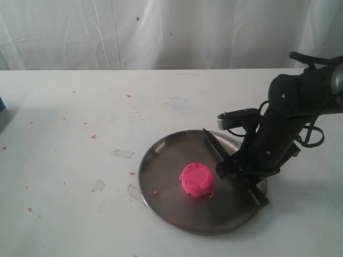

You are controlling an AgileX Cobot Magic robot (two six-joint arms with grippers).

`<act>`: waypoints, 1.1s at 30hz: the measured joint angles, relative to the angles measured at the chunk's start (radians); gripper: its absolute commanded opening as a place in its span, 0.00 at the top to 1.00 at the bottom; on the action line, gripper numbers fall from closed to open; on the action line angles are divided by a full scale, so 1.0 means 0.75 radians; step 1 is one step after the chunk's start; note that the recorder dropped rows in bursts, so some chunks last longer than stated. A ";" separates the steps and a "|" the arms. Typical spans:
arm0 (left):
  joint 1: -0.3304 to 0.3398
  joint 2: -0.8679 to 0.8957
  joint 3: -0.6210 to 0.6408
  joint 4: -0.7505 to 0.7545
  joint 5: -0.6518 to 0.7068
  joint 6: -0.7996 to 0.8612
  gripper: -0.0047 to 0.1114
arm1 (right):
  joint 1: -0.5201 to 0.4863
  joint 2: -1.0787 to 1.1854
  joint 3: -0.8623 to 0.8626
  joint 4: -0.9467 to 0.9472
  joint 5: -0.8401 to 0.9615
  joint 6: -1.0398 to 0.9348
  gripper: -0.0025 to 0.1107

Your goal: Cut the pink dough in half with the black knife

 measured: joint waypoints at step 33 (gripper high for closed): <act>0.000 0.000 0.000 0.000 0.000 0.000 0.96 | 0.000 -0.164 -0.003 0.018 0.298 0.002 0.94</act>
